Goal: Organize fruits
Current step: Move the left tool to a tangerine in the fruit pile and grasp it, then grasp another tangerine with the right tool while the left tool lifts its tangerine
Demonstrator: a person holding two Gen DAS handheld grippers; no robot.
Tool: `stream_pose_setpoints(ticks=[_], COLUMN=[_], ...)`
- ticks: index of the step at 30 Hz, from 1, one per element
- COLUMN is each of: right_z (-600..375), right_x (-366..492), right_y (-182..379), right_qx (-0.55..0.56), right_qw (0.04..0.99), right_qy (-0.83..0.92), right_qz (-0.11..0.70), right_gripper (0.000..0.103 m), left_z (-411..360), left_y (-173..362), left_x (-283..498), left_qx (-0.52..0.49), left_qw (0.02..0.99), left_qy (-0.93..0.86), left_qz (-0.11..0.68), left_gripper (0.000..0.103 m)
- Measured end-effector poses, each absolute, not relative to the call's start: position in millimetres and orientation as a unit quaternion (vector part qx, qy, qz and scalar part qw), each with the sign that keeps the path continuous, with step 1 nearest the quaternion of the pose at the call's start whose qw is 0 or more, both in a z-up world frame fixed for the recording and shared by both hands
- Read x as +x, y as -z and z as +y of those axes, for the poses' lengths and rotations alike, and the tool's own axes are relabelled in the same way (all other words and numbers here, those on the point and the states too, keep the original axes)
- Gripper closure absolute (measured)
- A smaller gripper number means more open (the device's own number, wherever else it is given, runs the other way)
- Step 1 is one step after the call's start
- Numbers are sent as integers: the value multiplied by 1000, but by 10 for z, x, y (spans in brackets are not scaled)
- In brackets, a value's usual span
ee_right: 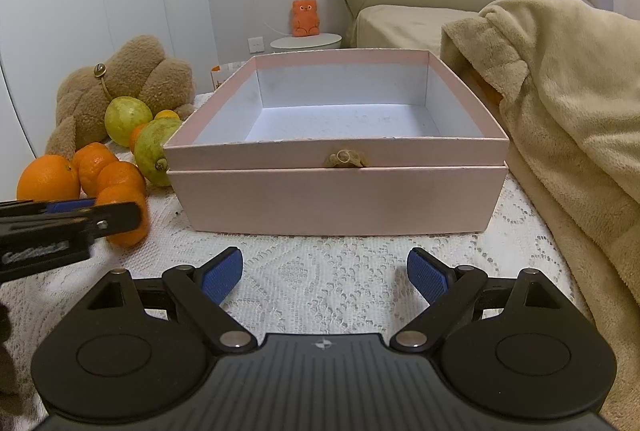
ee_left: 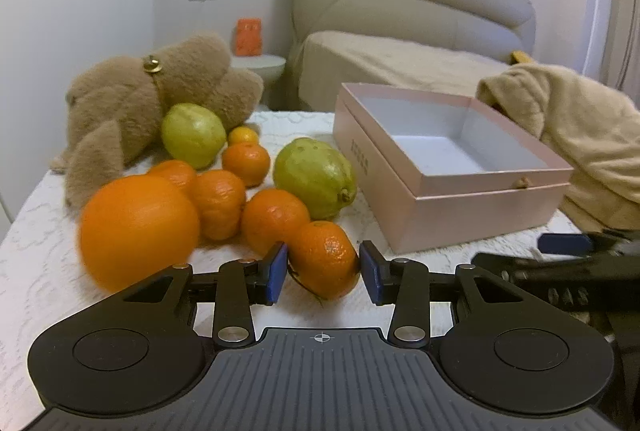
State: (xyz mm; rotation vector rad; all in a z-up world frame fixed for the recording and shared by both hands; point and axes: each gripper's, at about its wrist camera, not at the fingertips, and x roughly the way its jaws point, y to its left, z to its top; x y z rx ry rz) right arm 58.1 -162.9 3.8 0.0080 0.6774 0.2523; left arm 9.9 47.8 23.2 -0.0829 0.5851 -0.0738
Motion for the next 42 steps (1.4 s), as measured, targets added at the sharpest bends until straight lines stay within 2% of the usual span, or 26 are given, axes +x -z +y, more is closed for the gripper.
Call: stream_pose_setpoints(ticks=[9,10,12,13,14,24,29,35,42], right_z=[-1445,-1377,-1224,-1136,-1037,-161,116,161,-261], right_x=[496,455,418,414,419,565,736,821,461], right_y=[-92,-126,-196,-228,-262,-414,-493,-443,-476], right_qx=[-34,-32,-29,-29,-31,-124,-148,-158,-146], right_qw=[933,930,916,908,901,907,914,901,873], right_qy=[-146,-167,-216,-238,-257,-267,-259,-268,-316], right_qz=[326,327,338,344,349,301,275,304,342], right_gripper=[13,17,34,46,51,54,63,71,66], left_z=[1042,1086,1165,1193,1221,1301,1298,1283,1313], left_y=[-428,-437,-436,-425,-405,-204,-194,-195,-188], left_x=[-521,-559,-588,-590,-587,-597,-602,-596,-577], left_qx=[-67,-65,-64,-64,-66,-85,-85,-85,-94], left_qw=[960,960,958,958,958,952,952,951,951], left_qy=[-6,-15,-29,-32,-34,-28,-26,-27,-26], left_qz=[272,273,276,277,278,293,294,296,294], left_gripper=[59,59,59,59,59,58,58,58,57])
